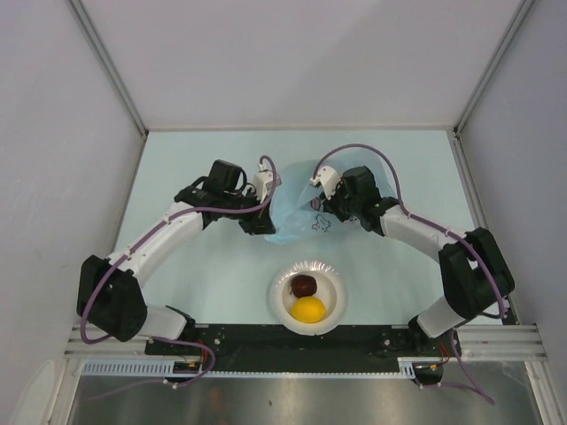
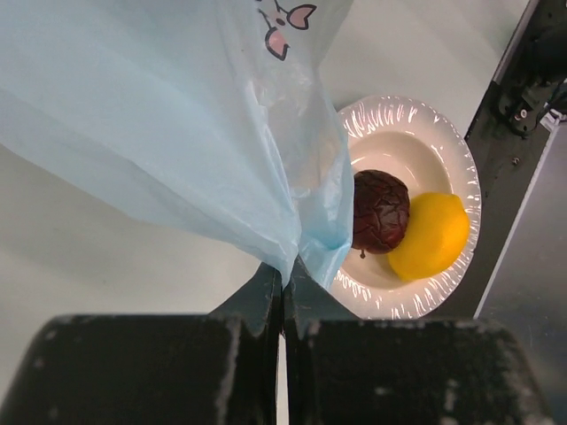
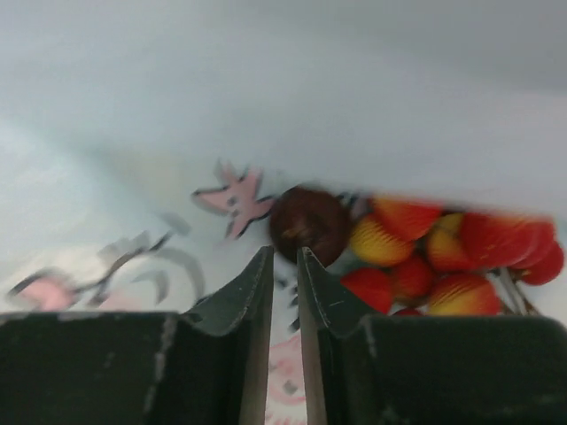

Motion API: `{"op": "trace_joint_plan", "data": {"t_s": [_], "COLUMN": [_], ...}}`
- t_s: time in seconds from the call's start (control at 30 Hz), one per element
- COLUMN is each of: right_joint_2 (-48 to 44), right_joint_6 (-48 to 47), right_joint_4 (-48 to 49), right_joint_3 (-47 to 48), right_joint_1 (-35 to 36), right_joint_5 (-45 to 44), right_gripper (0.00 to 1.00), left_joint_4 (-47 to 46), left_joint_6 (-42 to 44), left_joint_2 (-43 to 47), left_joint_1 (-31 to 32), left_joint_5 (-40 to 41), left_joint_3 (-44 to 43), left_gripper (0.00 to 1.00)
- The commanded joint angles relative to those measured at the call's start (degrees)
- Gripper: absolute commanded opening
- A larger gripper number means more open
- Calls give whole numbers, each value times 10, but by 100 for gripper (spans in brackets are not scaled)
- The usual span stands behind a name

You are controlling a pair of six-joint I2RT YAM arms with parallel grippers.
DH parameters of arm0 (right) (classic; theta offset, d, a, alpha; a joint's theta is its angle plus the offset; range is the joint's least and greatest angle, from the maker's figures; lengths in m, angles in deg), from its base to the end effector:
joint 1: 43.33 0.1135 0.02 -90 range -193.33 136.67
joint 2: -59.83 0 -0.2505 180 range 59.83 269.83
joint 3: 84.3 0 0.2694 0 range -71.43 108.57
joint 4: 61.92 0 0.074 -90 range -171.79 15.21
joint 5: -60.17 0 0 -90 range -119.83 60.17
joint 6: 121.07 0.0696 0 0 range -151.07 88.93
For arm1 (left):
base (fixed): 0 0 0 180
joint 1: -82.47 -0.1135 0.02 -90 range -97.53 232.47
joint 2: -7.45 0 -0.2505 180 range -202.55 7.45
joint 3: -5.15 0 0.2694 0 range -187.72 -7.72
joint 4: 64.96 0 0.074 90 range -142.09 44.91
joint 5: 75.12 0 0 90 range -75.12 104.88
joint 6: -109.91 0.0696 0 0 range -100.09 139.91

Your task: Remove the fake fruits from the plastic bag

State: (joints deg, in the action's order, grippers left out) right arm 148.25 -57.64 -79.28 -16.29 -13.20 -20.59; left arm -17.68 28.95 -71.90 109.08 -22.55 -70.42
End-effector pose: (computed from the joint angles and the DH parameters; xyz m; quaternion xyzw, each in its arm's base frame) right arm 0.3216 0.1996 0.1826 -0.4562 0.7708 0.0859 0.4363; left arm 0.2705 -0.1828 0.2414 0.3752 0.8174 -0.3472 0.2658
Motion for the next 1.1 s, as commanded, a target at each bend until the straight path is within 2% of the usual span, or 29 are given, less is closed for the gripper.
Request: {"op": "trace_joint_plan", "data": {"t_s": [0.0,0.07,0.1,0.2,0.23,0.27,0.33,0.43,0.83,1.0,1.07], "right_joint_2": [61,94,104,138,146,154,166,174,214,231,223], "right_joint_6": [32,37,39,49,51,51,46,28,5,5,-4], "right_joint_4": [70,78,81,94,94,86,67,-14,-113,-88,-89], "right_joint_3": [70,98,105,132,140,154,167,181,181,182,183], "right_joint_1": [-18,-19,-19,-15,-15,-15,-15,-10,-17,-18,-18], "right_joint_5": [-28,-26,-25,-33,-33,-31,-21,-13,-47,-53,-49], "right_gripper": [25,29,41,55,57,58,67,80,81,74,64], "left_joint_4": [61,78,86,94,94,93,94,90,75,72,72], "left_joint_6": [43,69,69,63,66,74,79,87,77,75,75], "left_joint_2": [14,-4,-14,-28,-25,-20,-16,-17,-35,-42,-46], "left_joint_1": [3,3,3,4,4,4,4,4,4,4,5], "left_joint_5": [-30,-15,-7,51,60,70,96,99,90,90,90], "left_joint_3": [-51,-68,-73,-79,-78,-78,-81,-88,-99,-109,-110], "left_gripper": [0,0,0,0,0,0,0,0,0,0,0]}}
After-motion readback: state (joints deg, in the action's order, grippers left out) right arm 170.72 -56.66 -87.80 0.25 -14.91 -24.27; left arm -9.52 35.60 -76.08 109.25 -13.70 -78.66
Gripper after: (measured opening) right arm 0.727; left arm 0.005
